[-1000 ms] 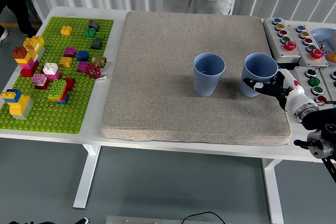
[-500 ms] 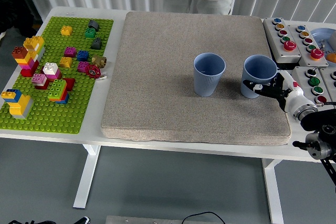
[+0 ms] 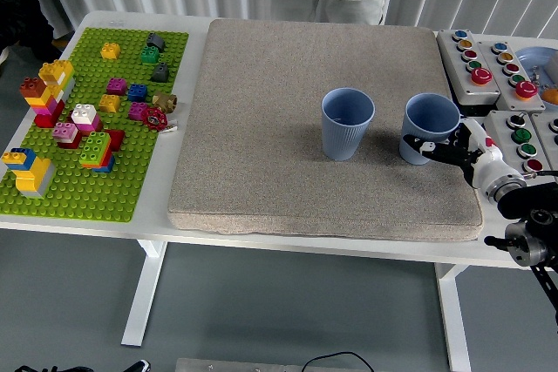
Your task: Pick cup pour cup place
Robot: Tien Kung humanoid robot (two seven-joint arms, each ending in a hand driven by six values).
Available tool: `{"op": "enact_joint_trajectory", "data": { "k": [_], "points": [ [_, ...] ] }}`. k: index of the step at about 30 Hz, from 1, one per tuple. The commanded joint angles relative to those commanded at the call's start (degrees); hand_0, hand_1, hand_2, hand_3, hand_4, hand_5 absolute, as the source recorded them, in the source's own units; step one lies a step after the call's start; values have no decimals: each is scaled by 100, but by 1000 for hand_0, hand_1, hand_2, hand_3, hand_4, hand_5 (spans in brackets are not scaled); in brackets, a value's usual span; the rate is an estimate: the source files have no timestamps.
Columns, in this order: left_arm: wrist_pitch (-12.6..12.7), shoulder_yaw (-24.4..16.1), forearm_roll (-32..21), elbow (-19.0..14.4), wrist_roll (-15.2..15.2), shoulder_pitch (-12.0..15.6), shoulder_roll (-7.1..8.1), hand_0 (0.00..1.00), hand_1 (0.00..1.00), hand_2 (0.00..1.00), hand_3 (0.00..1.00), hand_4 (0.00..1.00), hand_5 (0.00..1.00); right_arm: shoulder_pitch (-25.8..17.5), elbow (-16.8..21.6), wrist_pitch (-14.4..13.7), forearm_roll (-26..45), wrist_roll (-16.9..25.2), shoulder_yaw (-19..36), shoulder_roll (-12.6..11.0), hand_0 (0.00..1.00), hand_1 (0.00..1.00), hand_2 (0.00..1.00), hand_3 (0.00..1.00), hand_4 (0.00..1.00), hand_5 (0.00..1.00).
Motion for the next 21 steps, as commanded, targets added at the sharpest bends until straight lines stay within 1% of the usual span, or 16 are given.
{"op": "enact_joint_trajectory", "data": {
  "k": [3,4,9,10,19,21],
  "points": [
    [-1,-9,9,0,7,7,1,799,854,867,790,501,998,-3,9,48,-18,9,-9,-6,901,821,811,773,720,293],
    [-1,-11,9,0,8,9,1,799,854,867,791,501,998,-4,10,53,-23,9,-11,-6,914,851,887,835,730,295],
    [1,-16,16,0,8,29,-1,799,854,867,791,501,998,-7,-5,159,-75,9,-36,-1,914,851,887,835,730,295],
    [2,-16,20,0,7,29,-1,799,854,867,790,502,998,-3,-10,169,-90,5,-33,-2,922,863,926,868,753,309],
    [2,-22,30,-1,10,39,2,799,854,866,790,502,998,2,-42,188,-75,-1,-24,-7,925,869,940,886,754,308],
    [1,-26,36,-1,11,47,3,799,854,866,790,502,998,7,-63,236,-87,10,-19,-3,925,869,940,886,754,308]
  ]
}}
